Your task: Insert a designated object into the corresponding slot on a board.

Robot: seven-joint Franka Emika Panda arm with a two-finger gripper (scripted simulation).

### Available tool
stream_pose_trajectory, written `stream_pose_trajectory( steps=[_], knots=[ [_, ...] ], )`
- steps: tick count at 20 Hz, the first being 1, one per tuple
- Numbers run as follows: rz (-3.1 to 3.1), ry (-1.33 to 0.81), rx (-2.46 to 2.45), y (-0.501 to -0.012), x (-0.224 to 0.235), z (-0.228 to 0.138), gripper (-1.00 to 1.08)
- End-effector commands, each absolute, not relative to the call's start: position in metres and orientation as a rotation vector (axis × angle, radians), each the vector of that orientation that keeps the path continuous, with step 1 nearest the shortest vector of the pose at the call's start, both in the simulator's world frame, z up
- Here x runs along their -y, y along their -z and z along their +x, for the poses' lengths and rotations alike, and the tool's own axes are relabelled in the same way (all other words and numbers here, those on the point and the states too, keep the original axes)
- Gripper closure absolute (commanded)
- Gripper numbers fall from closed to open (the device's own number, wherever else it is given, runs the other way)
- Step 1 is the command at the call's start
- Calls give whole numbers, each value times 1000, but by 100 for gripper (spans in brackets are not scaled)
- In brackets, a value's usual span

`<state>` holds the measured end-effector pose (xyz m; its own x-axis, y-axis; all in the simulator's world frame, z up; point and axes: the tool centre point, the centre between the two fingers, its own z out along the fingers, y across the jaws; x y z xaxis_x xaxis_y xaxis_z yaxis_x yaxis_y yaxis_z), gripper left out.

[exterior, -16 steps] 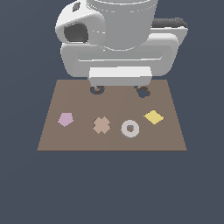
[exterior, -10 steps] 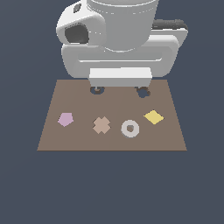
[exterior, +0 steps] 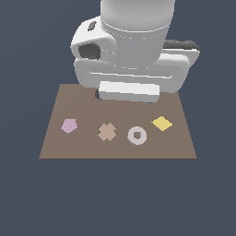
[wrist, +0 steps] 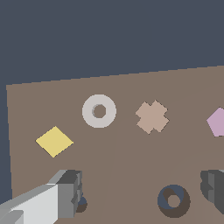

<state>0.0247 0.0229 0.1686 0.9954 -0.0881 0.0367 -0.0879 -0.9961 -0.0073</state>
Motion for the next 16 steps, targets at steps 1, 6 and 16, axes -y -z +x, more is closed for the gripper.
stream_pose_trajectory(
  steps=[1, 6, 16],
  knots=[
    [-3130, 54, -203, -160, -27, 27, -92],
    [-3116, 44, -375, -139, -36, 36, -92],
    [-3041, 20, -791, -88, -54, 59, -92]
  ],
)
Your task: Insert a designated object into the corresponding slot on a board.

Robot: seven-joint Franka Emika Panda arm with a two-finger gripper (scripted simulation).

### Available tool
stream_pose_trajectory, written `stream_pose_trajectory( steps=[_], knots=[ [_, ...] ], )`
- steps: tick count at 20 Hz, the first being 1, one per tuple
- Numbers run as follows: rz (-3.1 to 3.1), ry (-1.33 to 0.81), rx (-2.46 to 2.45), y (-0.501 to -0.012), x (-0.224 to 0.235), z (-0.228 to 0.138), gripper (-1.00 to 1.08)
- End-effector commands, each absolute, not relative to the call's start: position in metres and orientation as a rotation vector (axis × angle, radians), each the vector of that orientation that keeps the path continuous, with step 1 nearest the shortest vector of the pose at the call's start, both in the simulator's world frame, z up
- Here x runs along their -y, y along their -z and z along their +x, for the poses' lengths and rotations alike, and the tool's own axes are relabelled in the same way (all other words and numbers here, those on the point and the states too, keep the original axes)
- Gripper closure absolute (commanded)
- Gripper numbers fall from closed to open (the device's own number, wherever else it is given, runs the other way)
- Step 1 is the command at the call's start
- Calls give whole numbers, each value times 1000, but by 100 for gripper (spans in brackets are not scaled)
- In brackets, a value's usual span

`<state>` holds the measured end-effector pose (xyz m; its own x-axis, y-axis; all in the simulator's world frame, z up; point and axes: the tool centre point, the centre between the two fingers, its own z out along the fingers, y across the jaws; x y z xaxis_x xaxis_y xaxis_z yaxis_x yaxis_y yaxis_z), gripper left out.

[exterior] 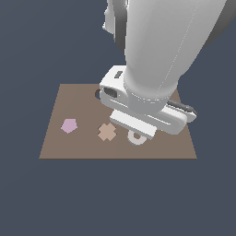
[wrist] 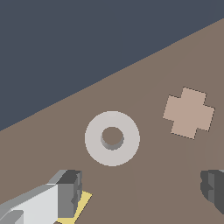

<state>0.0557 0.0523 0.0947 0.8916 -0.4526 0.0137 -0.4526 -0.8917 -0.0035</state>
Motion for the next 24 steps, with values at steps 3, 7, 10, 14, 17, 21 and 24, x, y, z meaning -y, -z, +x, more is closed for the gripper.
stream_pose_trajectory(
  steps=[3, 7, 10, 14, 17, 21, 24],
  knots=[
    [-3015, 14, -886, -76, -57, 66, -92],
    [-2984, 7, -986, -63, -60, 73, -92],
    [-2965, 4, -1040, -56, -61, 77, -92],
    [-2950, 1, -1081, -51, -62, 80, -92],
    [-2946, 0, -1091, -50, -62, 81, -92],
    [-2949, 0, -1085, -47, -62, 80, -92],
    [-2947, 0, -1089, -36, -62, 81, -92]
  ],
)
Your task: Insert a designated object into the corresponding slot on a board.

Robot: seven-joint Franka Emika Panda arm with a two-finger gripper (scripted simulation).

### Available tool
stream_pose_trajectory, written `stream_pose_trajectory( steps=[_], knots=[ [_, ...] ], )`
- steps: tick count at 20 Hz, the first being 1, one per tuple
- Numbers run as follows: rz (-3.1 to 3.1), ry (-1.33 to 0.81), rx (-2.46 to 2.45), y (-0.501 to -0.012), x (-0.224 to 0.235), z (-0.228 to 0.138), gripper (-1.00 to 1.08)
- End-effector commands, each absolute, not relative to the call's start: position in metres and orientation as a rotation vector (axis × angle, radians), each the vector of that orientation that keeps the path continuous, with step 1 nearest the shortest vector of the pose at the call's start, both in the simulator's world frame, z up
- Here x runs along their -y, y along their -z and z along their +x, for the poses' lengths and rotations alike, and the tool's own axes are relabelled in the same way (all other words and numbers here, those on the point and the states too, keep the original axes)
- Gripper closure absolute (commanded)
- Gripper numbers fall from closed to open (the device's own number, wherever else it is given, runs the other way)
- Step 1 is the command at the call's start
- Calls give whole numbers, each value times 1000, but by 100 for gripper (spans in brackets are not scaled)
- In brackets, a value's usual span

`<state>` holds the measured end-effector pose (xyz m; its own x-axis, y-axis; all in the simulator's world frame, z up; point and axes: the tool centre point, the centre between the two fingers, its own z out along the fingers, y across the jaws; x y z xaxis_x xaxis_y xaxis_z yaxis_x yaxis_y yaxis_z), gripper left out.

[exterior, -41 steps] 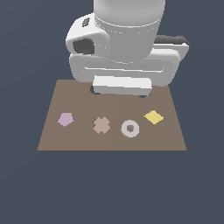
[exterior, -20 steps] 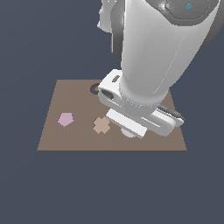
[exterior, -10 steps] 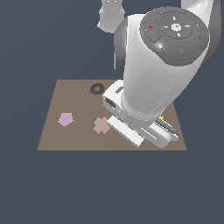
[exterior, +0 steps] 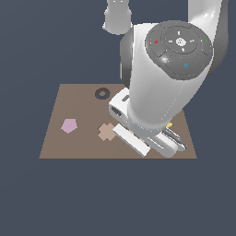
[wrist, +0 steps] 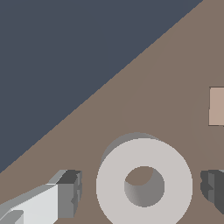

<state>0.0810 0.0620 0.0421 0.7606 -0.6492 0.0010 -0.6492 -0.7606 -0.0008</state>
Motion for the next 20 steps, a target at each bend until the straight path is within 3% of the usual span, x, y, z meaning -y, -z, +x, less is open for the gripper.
stream_pose_trajectory(
  steps=[1, 4, 5, 20],
  knots=[
    [-2947, 0, -1090, -34, -62, 81, -92],
    [-2946, 0, -1091, -30, -62, 81, -92],
    [-2946, 0, -1091, -30, -62, 81, 108],
    [-2939, 1, -1109, -31, -59, 79, 108]
  ],
)
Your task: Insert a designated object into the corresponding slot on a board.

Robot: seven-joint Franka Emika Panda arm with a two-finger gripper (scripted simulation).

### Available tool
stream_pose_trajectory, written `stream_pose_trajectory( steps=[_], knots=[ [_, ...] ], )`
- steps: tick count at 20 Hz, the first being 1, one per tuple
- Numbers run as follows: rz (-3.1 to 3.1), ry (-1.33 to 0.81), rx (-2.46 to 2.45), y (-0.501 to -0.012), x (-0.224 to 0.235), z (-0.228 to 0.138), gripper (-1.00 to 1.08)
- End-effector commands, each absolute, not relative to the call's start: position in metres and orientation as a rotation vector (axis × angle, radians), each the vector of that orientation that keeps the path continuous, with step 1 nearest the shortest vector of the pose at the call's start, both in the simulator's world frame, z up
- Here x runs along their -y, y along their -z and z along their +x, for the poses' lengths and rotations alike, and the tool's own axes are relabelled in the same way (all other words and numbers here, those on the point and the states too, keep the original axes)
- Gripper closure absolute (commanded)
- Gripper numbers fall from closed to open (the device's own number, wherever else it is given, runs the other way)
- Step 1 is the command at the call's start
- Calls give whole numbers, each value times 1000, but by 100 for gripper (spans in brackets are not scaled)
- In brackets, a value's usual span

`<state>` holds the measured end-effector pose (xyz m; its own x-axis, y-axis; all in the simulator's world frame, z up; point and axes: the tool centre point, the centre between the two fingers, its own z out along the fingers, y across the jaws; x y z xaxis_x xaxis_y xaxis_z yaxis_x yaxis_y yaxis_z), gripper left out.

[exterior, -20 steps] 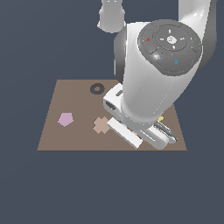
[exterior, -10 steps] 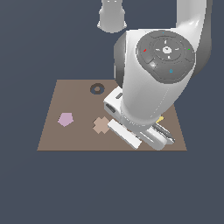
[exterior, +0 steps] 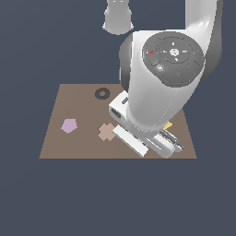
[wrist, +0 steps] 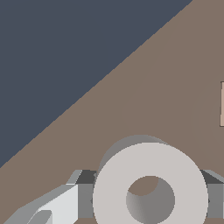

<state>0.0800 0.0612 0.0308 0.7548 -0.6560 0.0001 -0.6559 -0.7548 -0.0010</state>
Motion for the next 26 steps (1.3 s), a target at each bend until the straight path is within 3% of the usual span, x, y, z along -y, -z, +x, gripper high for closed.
stream_pose_trajectory(
  steps=[1, 13, 26],
  knots=[
    [-2935, 1, -1119, -31, -58, 78, 108],
    [-2804, 1, -1414, -34, -14, 46, 108],
    [-2469, 0, -1941, -38, 46, -41, 108]
  ],
)
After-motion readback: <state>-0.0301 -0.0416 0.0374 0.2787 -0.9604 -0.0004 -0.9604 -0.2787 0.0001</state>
